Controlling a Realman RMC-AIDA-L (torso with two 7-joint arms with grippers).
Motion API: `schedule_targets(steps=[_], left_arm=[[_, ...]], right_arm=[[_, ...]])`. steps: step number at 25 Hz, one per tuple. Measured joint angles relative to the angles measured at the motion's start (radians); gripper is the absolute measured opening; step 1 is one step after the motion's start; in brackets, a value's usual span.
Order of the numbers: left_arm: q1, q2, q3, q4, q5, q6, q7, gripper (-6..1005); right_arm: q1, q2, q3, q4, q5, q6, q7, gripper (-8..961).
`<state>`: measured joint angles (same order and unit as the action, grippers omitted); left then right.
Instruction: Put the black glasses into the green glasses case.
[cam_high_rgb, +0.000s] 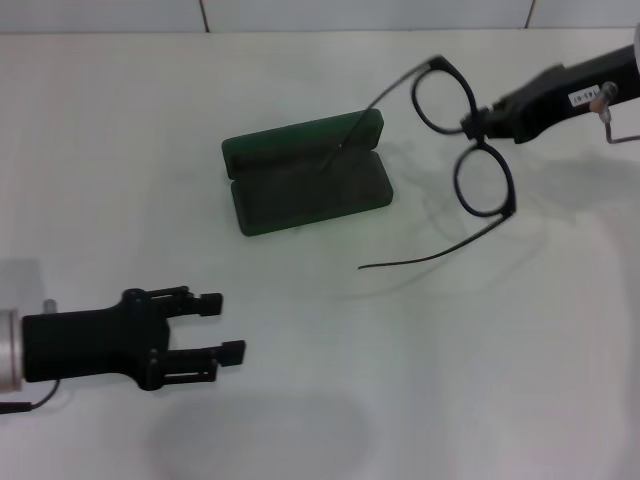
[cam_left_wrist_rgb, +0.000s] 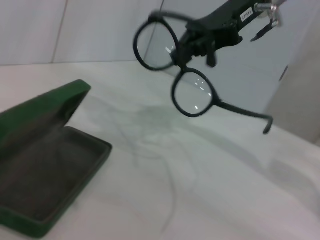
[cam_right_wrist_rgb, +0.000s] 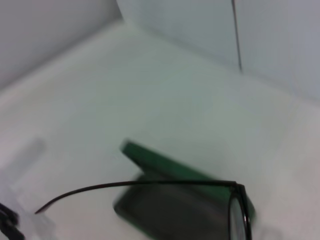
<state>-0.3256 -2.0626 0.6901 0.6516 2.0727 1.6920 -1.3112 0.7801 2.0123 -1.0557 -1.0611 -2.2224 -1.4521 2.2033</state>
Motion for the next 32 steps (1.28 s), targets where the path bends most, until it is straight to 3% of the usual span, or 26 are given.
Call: schedule_targets(steps=[9, 20, 23, 32], left_arm=[[-0.053, -0.011, -0.001, -0.084, -0.001, -0.01, -0.007, 700], [-0.059, -0.022, -0.004, -0.123, -0.05, -0.027, -0.015, 655], [-0.064, -0.022, 0.001, -0.151, -0.081, -0.012, 0.027, 642], [-0.141, -0.026, 0.006, -0.305, -0.091, 0.017, 0.321, 605]], right_arm=[[-0.075, 0.011, -0.051, 0.04, 0.248, 0.156, -0.33, 38], [-0.087, 0.01, -0.073, 0.253, 0.608, 0.22, -0.668, 43], [-0.082, 0.01, -0.073, 0.32, 0.705, 0.199, -0.736, 44], [-0.028, 0.012, -0.08, 0.462, 0.763, 0.176, -0.748, 49]])
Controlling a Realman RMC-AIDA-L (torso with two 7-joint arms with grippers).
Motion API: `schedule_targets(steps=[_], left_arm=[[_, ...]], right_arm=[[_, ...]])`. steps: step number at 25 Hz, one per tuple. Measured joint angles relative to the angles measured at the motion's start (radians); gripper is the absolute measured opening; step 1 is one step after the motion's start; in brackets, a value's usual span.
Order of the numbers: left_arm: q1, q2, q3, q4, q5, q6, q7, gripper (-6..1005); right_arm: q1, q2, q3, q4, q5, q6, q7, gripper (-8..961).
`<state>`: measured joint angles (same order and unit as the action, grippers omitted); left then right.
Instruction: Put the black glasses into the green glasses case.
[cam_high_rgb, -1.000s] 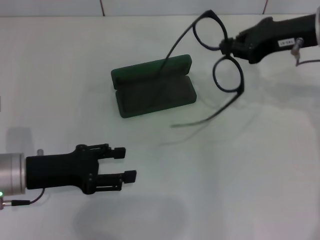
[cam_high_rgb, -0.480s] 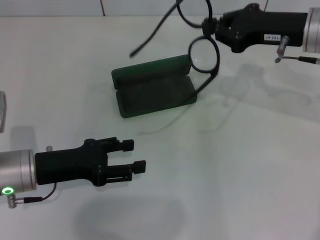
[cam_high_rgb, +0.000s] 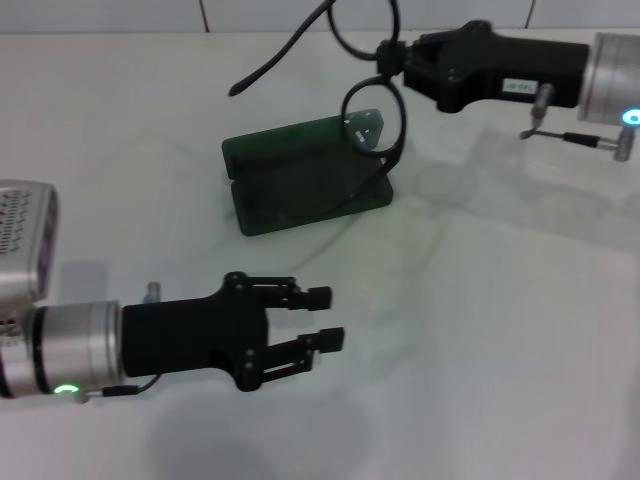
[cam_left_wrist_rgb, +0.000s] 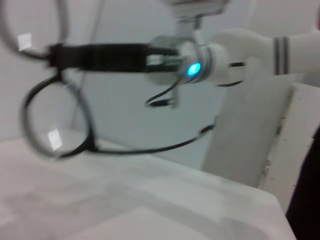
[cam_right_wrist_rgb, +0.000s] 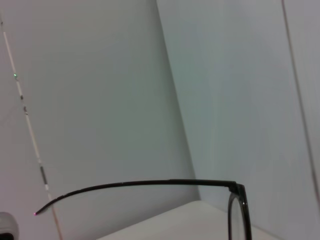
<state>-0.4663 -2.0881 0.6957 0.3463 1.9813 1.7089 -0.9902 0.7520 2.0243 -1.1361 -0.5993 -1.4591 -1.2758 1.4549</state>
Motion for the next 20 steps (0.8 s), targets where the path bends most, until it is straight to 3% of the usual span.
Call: schedule_targets(steps=[4, 9, 15, 20], left_arm=[[-0.047, -0.002, 0.001, -0.041, 0.002, -0.006, 0.031, 589], [-0.079, -0.003, -0.003, -0.051, -0.004, -0.026, 0.055, 341], [-0.084, -0.001, -0.001, -0.048, -0.028, -0.041, 0.056, 113], [-0.086, 0.001, -0.002, -0.042, -0.028, -0.037, 0.057, -2]], right_arm=[[0.021, 0.002, -0.015, 0.048, 0.007, 0.0, -0.004, 51], [0.024, 0.003, -0.061, 0.053, 0.011, -0.002, -0.006, 53], [0.019, 0.004, -0.071, 0.057, 0.011, -0.008, -0.005, 56], [0.02, 0.004, -0.078, 0.069, 0.012, -0.022, -0.006, 58]])
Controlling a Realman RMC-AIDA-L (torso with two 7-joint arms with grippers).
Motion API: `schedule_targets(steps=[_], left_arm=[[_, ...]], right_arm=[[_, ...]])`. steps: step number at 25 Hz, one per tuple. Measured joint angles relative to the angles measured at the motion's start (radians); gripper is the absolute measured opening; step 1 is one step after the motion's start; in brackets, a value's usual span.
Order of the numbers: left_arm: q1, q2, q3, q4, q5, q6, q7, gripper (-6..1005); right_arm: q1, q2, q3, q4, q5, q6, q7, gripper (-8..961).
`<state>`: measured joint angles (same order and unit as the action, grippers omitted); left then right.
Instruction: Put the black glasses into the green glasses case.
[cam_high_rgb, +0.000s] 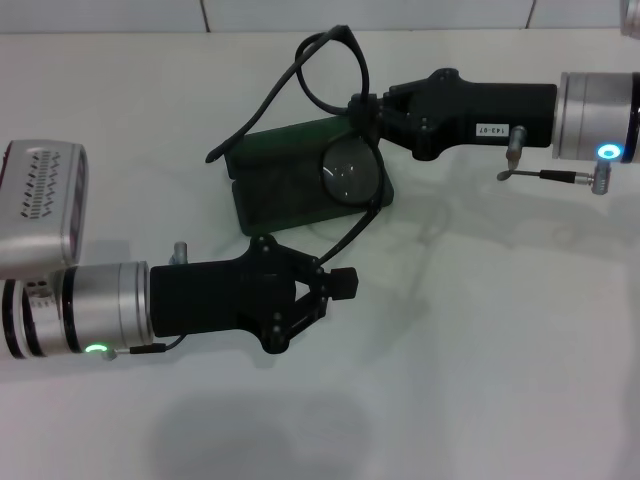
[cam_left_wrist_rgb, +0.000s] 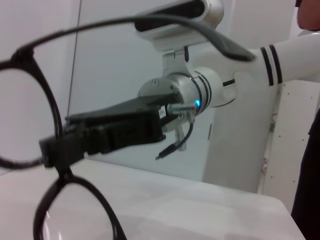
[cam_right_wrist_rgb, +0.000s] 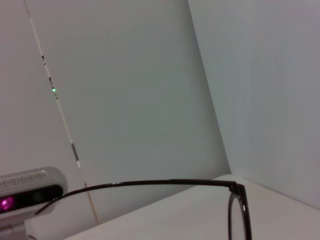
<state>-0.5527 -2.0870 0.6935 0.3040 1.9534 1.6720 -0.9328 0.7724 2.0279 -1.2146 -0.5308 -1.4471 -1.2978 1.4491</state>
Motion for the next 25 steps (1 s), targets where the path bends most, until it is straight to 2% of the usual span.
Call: schedule_targets(steps=[13, 25], left_arm=[[-0.068, 0.004, -0.004, 0.005, -0.037, 0.043, -0.008, -2], [-0.083, -0.002, -0.002, 0.004, -0.092, 0.031, -0.01, -1]], right_arm=[[-0.005, 0.0, -0.062, 0.01, -0.002, -0.006, -0.002, 64], [-0.007, 0.0, -0.094, 0.011, 0.0, -0.081, -0.004, 70]])
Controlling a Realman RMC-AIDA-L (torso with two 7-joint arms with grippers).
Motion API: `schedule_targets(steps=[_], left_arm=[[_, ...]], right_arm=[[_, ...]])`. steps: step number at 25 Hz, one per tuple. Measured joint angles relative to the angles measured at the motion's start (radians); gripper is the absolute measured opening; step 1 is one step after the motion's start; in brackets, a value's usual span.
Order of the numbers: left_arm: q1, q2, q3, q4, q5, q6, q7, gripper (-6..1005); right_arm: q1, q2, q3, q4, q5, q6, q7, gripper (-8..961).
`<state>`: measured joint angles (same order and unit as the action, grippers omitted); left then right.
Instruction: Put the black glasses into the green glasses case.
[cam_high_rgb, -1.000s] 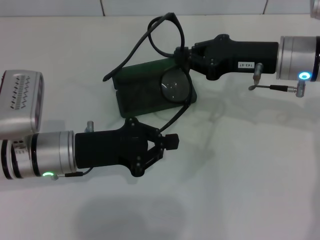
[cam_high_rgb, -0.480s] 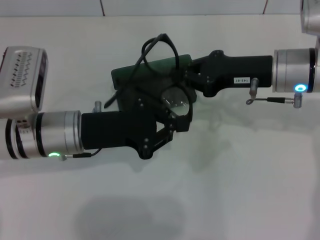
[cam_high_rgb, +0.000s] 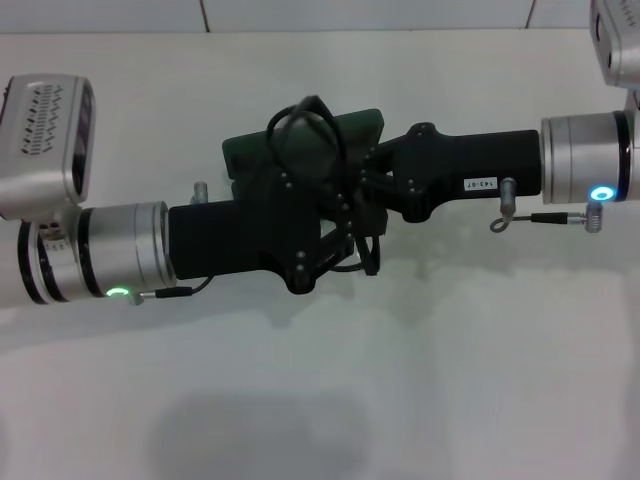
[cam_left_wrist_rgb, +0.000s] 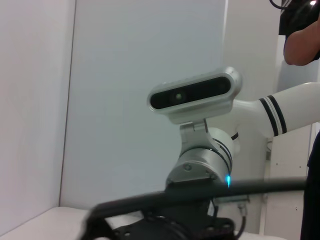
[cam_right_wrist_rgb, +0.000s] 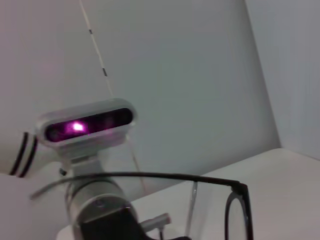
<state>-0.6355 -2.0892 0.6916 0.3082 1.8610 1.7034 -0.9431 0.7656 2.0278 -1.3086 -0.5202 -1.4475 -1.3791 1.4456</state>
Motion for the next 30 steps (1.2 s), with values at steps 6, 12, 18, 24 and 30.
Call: schedule_targets(steps=[6, 12, 18, 24, 30], left_arm=[[-0.001, 0.0, -0.001, -0.003, 0.0, -0.003, -0.001, -1], [0.001, 0.0, -0.001, -0.003, 0.0, -0.006, -0.002, -1], [0.007, 0.004, 0.001, -0.001, 0.0, -0.005, -0.014, -1], [0.037, 0.008, 0.003, 0.023, 0.005, 0.003, -0.029, 0], [0.064, 0.01, -0.003, 0.067, 0.001, 0.04, -0.059, 0]], right_arm=[[-0.003, 0.0, 0.004, -0.001, 0.001, -0.018, -0.001, 73], [-0.004, 0.0, 0.008, -0.001, 0.001, -0.019, -0.001, 76], [-0.019, -0.006, 0.033, -0.008, 0.016, -0.002, -0.009, 79], [-0.053, -0.015, 0.138, -0.01, 0.016, -0.006, -0.031, 81], [-0.114, -0.047, 0.167, -0.012, 0.008, 0.008, -0.05, 84]])
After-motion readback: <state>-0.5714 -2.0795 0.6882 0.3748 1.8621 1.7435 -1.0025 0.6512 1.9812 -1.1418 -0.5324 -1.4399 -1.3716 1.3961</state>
